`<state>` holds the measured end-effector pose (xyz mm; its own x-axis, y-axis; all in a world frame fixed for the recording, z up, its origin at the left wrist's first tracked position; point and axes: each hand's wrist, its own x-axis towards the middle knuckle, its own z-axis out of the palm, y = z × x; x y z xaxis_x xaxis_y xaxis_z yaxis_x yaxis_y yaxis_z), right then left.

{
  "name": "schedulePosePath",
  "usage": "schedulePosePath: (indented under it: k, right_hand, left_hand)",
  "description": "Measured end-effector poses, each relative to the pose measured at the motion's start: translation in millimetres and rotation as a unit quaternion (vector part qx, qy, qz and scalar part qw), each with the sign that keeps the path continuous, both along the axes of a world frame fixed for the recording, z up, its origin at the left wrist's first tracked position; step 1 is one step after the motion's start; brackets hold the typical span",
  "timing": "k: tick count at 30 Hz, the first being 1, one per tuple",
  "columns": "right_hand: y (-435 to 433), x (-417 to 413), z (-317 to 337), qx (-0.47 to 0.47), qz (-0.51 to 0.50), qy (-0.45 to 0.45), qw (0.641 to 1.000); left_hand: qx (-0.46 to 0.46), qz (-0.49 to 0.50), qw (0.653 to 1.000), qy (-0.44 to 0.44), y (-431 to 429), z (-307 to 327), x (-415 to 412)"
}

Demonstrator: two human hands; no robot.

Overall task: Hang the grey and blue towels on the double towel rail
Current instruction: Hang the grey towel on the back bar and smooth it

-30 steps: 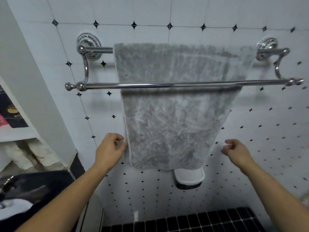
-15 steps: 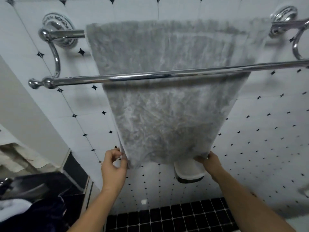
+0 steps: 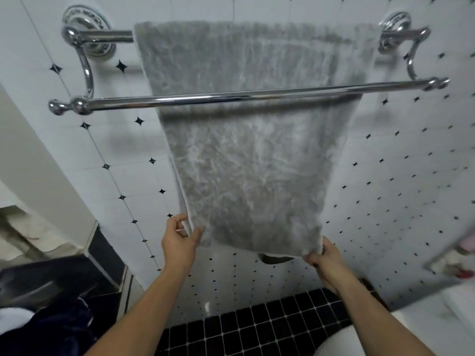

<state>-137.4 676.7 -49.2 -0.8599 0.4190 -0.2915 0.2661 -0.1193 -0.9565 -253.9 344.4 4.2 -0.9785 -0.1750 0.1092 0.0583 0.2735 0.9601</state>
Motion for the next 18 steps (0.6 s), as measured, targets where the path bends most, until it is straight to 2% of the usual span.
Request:
schedulePosePath:
  k: [4, 9, 11, 14, 18]
  right_hand:
    - [-2, 27, -1, -0.045, -0.006, 0.034, 0.998]
    - [-2, 38, 3, -0.149, -0.106, 0.103, 0.978]
    - [-2, 34, 2, -0.164, -0.119, 0.109, 0.973]
    - [-3, 28, -4, -0.107, -0.079, 0.092, 0.987]
    - [-5, 32, -26, -0.023, -0.055, 0.021, 0.998]
  left_hand:
    - [0.035, 0.017, 0.998, -0.046, 4, -3, 2]
    - [0.109, -0.032, 0.991, -0.070, -5, 4, 8]
    - [0.147, -0.041, 0.985, -0.079, -11, 11, 9]
    - [0.182, -0.032, 0.978, -0.094, -20, 18, 11]
    - [0.146, -0.019, 0.982, -0.116, -43, 4, 18]
